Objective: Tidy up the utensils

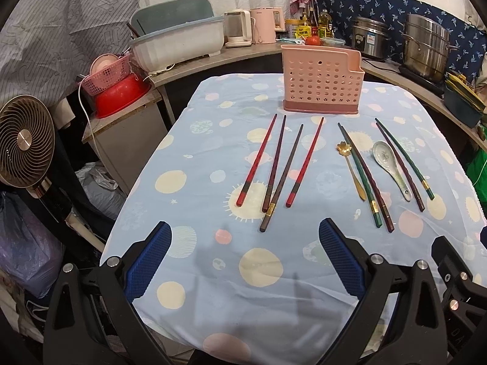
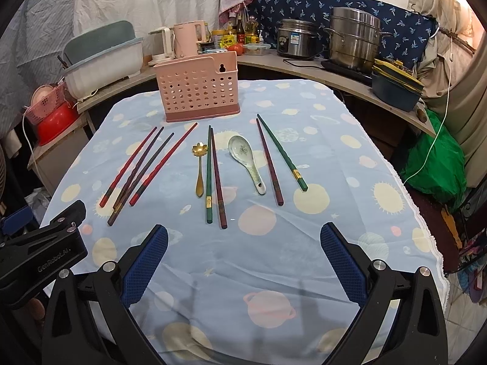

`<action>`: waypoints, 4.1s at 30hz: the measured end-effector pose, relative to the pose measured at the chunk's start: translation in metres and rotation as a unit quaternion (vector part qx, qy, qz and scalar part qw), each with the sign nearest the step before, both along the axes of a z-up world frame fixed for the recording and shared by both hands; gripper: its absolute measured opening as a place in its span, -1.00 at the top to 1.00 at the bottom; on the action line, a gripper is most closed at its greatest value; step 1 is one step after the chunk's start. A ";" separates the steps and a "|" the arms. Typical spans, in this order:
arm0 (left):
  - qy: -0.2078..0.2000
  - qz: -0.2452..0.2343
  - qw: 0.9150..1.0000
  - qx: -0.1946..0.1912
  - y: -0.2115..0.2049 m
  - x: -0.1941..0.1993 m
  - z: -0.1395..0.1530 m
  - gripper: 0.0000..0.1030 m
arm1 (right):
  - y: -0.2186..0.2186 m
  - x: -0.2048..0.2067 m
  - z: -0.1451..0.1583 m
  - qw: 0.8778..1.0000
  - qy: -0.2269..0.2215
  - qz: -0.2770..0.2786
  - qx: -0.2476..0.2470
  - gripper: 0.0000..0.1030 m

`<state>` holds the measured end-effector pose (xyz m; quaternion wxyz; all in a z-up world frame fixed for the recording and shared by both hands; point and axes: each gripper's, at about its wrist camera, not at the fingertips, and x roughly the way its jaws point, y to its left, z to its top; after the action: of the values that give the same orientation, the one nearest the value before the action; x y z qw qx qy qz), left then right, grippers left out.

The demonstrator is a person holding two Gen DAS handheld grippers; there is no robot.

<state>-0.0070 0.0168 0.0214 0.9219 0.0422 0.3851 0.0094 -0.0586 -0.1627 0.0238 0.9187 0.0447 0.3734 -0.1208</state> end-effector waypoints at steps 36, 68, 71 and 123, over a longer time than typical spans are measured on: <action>0.006 -0.002 1.000 -0.006 0.001 0.004 -0.003 -0.81 | 0.000 0.003 -0.002 1.000 0.001 0.003 0.002 -0.88; 0.032 0.016 0.999 -0.013 0.029 0.058 -0.028 -0.81 | -0.061 0.052 -0.025 0.998 0.024 -0.049 -0.006 -0.82; 0.035 0.019 0.999 -0.011 0.035 0.069 -0.034 -0.81 | -0.071 0.065 -0.030 0.998 0.029 -0.055 -0.012 -0.77; 0.080 -0.055 0.994 -0.054 0.019 0.115 -0.079 0.86 | -0.093 0.120 -0.075 0.997 0.065 -0.027 0.027 0.86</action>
<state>0.1084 0.0354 -0.0579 0.8881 0.0145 0.4547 -0.0657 0.0617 -0.2559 -0.0508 0.8872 0.0712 0.4344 -0.1382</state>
